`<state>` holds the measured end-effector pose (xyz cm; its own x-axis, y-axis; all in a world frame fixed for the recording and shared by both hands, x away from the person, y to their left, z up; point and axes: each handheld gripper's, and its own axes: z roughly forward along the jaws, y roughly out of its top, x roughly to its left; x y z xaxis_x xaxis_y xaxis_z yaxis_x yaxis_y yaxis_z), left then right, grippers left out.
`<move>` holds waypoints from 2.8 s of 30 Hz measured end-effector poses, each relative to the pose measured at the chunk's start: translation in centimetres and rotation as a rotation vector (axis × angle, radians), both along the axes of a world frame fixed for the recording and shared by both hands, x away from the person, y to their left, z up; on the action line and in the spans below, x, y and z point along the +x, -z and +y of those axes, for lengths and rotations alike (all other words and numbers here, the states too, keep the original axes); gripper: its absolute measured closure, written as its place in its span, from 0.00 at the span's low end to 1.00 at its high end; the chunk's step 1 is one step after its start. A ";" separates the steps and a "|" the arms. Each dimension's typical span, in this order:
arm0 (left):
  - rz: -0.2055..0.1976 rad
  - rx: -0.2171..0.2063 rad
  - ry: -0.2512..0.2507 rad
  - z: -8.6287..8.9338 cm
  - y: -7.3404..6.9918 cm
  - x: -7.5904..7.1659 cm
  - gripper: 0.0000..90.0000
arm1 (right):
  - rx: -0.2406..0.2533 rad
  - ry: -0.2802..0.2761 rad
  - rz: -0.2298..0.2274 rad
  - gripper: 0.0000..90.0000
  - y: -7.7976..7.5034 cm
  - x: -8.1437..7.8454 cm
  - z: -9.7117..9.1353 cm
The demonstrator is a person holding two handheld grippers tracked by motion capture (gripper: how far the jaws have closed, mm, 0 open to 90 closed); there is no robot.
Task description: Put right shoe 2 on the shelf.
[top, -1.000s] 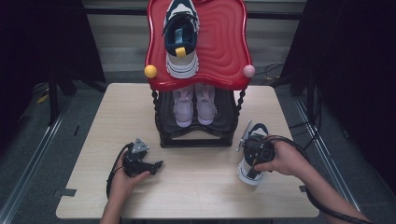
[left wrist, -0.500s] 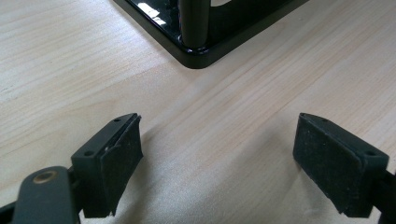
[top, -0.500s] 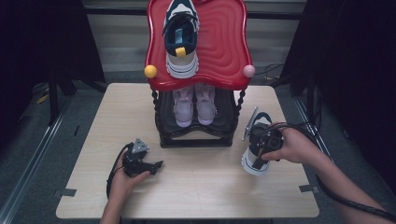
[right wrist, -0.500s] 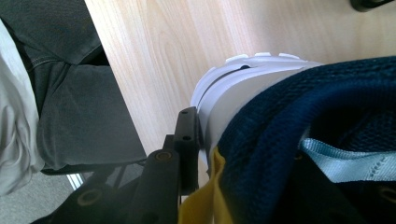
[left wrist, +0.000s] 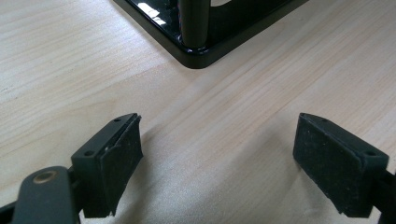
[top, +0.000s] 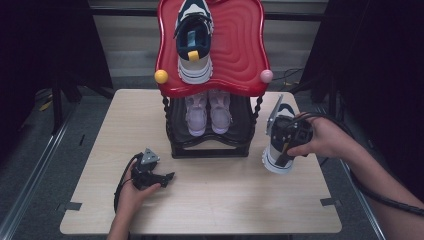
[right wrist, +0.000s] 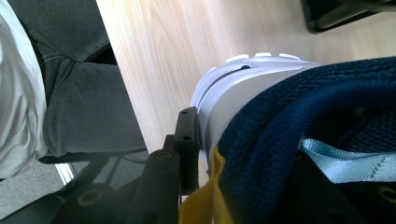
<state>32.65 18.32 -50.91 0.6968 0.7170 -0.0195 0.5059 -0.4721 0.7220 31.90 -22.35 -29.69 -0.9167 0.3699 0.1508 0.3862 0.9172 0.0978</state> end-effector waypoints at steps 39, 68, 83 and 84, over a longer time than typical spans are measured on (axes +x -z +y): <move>-0.004 0.008 0.004 0.0 0.0 0.0 0.17 | -0.089 -0.043 -0.157 0.79 -19.5 3.7 2.4; -0.010 0.008 -0.001 0.0 0.0 0.0 0.17 | -0.082 -0.191 -0.287 0.79 -21.6 8.1 9.8; -0.009 0.006 0.001 0.0 0.0 0.0 0.17 | -0.122 -0.263 -0.331 0.78 -19.9 9.8 12.3; -0.009 0.007 0.001 0.0 0.0 0.0 0.16 | -0.124 -0.270 -0.329 0.78 -19.8 9.9 12.4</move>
